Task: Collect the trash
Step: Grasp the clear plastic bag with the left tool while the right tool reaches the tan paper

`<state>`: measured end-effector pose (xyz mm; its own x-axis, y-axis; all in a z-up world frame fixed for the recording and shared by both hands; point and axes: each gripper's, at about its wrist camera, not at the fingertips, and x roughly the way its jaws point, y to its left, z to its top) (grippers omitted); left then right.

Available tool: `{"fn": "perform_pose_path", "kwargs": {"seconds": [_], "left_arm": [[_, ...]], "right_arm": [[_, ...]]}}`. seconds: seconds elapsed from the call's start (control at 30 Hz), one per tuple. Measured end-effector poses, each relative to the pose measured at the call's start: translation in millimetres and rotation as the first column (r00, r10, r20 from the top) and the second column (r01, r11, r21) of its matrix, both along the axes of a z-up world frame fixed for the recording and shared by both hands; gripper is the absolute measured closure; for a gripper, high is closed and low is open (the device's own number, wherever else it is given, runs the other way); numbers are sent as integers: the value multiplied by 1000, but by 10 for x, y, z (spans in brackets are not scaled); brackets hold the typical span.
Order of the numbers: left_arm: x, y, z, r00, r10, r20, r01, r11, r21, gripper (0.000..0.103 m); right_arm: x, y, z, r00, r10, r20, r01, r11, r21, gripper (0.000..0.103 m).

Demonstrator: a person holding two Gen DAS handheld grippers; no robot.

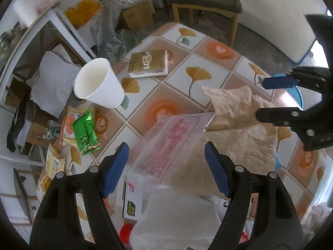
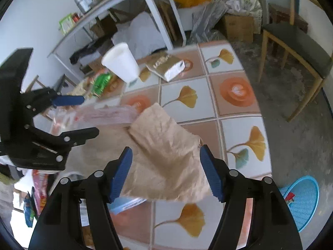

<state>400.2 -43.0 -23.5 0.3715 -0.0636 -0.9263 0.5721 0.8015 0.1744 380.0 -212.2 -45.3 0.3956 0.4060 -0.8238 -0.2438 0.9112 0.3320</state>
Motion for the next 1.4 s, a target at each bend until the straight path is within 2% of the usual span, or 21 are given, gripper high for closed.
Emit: {"fn": "perform_pose_path", "kwargs": {"seconds": [0.1,0.17,0.27,0.47,0.53,0.63,0.73,1.03,1.2,1.3,1.4], "left_arm": [[56,-30,-116,1000,-21,-14,22,999,37,33],[91,-29,-145,999,-28,-18,29,999,27,34],[150,-12,-164,999,-20,-44,20,1000,6,44],[216,14,-192,995,-11,-97,6,999,-49,65],[218,22,-195,994,-9,-108,3,998,-62,73],[224,46,-194,993,5,-117,-14,997,-80,78],[229,85,-176,992,24,-120,-35,995,-98,83],[242,295,5,991,101,-90,-116,978,-172,95],[227,506,191,981,180,-74,-193,949,-251,98],[188,603,289,975,215,-56,-222,936,-273,100],[118,724,399,966,253,-45,-254,916,-310,100]], "right_arm": [[101,30,-145,999,13,-31,-13,1000,1,37],[141,43,-209,999,20,-43,-20,1000,1,38],[153,70,-252,998,25,-49,-25,1000,1,43],[133,60,-261,998,26,-54,-27,1000,-4,63],[113,48,-252,998,25,-52,-25,1000,-2,74],[71,35,-221,999,23,-49,-22,1000,2,87],[22,31,-156,999,16,-33,-16,1000,8,95],[-124,4,167,998,-14,58,13,1000,29,99],[-186,-17,326,996,-27,87,23,999,47,99],[-211,-13,401,994,-34,103,29,999,43,99],[-178,-74,375,996,-65,64,61,996,66,97]]}}
